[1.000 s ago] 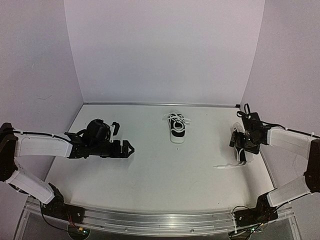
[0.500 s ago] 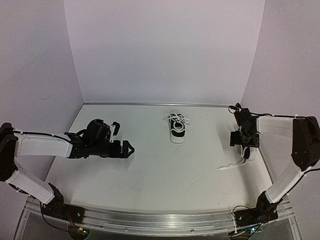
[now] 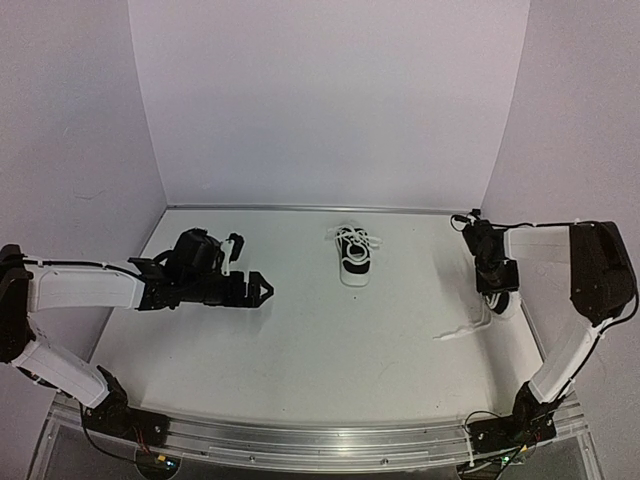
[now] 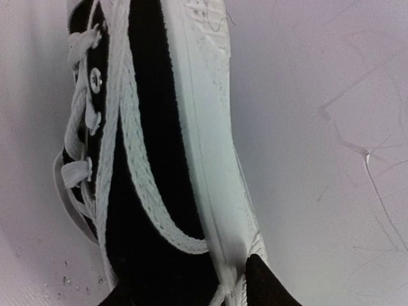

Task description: Tie the shoes

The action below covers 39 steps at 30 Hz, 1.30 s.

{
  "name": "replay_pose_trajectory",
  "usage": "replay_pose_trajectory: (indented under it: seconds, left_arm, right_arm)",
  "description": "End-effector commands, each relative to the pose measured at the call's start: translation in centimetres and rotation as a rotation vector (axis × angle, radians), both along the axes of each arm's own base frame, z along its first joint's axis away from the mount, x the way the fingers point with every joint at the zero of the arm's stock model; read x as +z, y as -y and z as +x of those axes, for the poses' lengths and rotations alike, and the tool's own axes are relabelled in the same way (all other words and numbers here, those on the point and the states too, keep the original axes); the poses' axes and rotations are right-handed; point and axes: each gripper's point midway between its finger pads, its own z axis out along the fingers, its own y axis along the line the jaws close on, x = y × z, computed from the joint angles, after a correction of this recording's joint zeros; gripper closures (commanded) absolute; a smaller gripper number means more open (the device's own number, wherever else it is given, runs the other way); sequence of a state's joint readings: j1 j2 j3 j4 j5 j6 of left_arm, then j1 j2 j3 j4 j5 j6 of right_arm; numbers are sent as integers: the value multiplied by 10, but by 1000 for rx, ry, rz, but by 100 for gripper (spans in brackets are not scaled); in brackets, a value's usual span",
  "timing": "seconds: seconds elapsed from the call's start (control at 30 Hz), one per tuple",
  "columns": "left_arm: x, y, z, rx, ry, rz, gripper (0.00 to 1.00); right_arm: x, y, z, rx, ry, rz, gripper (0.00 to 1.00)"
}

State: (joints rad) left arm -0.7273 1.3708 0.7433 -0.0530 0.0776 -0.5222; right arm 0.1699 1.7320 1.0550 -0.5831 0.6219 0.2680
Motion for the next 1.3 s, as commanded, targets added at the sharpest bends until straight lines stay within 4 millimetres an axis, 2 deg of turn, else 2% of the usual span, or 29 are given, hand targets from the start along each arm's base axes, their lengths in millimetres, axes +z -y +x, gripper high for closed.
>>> replay_pose_trajectory:
  seconds: [0.0,0.07,0.17,0.27,0.3,0.37,0.53,0.73,0.83,0.97,1.1,1.27]
  left_arm:
    - [23,8,8,-13,53,-30,0]
    - [22,6,7,-11,54,-24,0]
    - [23,4,5,-18,67,-26,0]
    - [28,5,0,-58,107,-38,0]
    - [37,10,-2,-95,149,-68,1]
    - [42,16,-8,-158,187,-95,0]
    - [62,45,-28,-370,272,-200,1]
    - [103,74,-37,-503,518,-216,0]
    - [118,92,-42,-572,612,-227,0]
    - [123,119,-42,-609,724,-254,0]
    - [116,131,-26,-562,792,-263,0]
    - [109,145,-17,-548,874,-259,0]
  right_arm:
    - [27,-1,11,6,58,2,80]
    - [36,-8,15,25,89,52,100]
    - [55,-25,19,77,146,153,100]
    - [74,-51,21,162,194,254,100]
    - [83,-63,21,198,217,291,100]
    - [101,-86,21,259,261,352,100]
    - [154,-159,20,409,374,462,100]
    - [198,-227,9,553,448,532,100]
    - [212,-255,3,611,466,568,100]
    - [234,-291,-7,680,493,615,100]
    - [248,-321,-18,738,504,647,100]
    - [253,-354,-32,801,490,683,100]
